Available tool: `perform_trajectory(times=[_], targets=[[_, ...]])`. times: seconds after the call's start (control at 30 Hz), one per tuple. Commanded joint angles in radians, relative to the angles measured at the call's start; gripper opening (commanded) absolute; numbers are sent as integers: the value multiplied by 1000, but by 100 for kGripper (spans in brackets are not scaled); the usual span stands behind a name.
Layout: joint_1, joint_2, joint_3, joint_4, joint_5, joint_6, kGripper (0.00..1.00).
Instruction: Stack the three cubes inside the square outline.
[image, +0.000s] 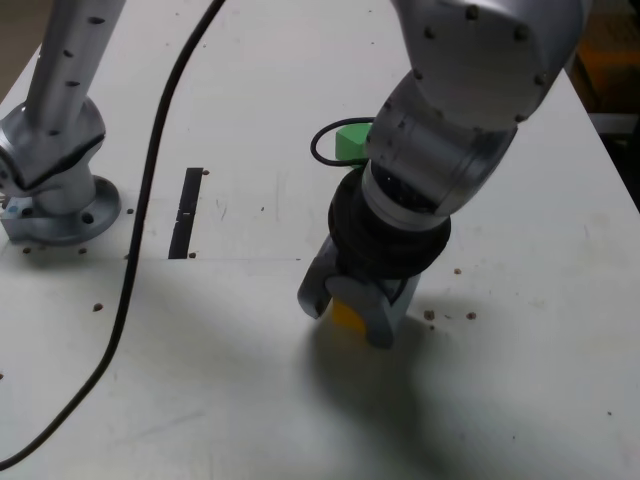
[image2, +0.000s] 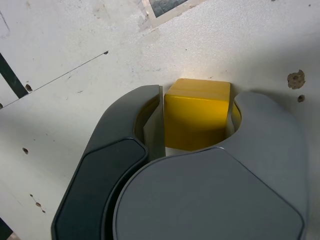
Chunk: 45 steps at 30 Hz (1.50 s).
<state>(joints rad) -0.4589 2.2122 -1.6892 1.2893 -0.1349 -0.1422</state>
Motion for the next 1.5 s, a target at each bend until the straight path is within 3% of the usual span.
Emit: perform_trajectory(times=[0.0, 0.27, 0.47, 0.67, 0.97, 1.47], targets=[[3, -10, -2, 3, 4, 9, 41], [5, -41, -17, 54, 24, 4, 41], [5, -140, -52, 150, 89, -22, 41], [53, -242, -55, 175, 172, 8, 40], [163, -181, -36, 150, 180, 77, 41], [202, -119, -34, 94, 159, 77, 41]])
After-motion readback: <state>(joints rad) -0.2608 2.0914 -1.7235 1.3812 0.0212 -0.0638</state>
